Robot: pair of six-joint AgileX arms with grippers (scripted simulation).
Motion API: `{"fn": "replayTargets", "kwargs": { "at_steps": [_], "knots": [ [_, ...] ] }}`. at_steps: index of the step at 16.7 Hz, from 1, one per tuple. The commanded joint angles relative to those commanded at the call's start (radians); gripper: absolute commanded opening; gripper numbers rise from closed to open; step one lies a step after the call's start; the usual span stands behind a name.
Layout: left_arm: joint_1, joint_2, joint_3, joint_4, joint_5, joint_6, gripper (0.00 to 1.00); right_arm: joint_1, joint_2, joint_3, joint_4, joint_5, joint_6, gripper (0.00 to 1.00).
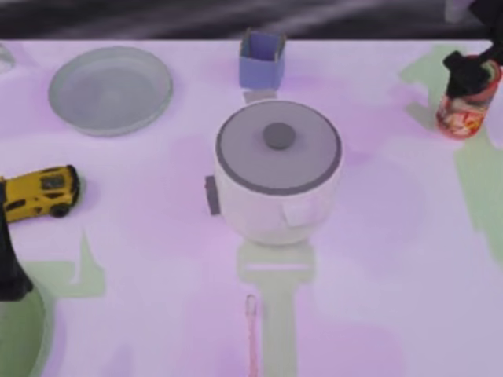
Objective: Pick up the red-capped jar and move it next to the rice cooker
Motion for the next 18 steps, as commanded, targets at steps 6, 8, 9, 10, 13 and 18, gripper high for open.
{"fn": "replayTargets", "kwargs": {
  "at_steps": [6, 8, 9, 10, 13, 18],
  "knots": [
    [0.000, 0.000, 0.000, 0.000, 0.000, 0.000, 1.00, 0.009, 0.021, -0.074, 0.096, 0.002, 0.009, 1.00],
    [0.000, 0.000, 0.000, 0.000, 0.000, 0.000, 1.00, 0.009, 0.021, -0.074, 0.096, 0.002, 0.009, 1.00],
    [0.000, 0.000, 0.000, 0.000, 0.000, 0.000, 1.00, 0.009, 0.021, -0.074, 0.096, 0.002, 0.009, 0.92],
    [0.000, 0.000, 0.000, 0.000, 0.000, 0.000, 1.00, 0.009, 0.021, -0.074, 0.096, 0.002, 0.009, 0.85],
    [0.000, 0.000, 0.000, 0.000, 0.000, 0.000, 1.00, 0.009, 0.021, -0.074, 0.096, 0.002, 0.009, 0.62],
    [0.000, 0.000, 0.000, 0.000, 0.000, 0.000, 1.00, 0.009, 0.021, -0.074, 0.096, 0.002, 0.009, 0.25]
  ]
}}
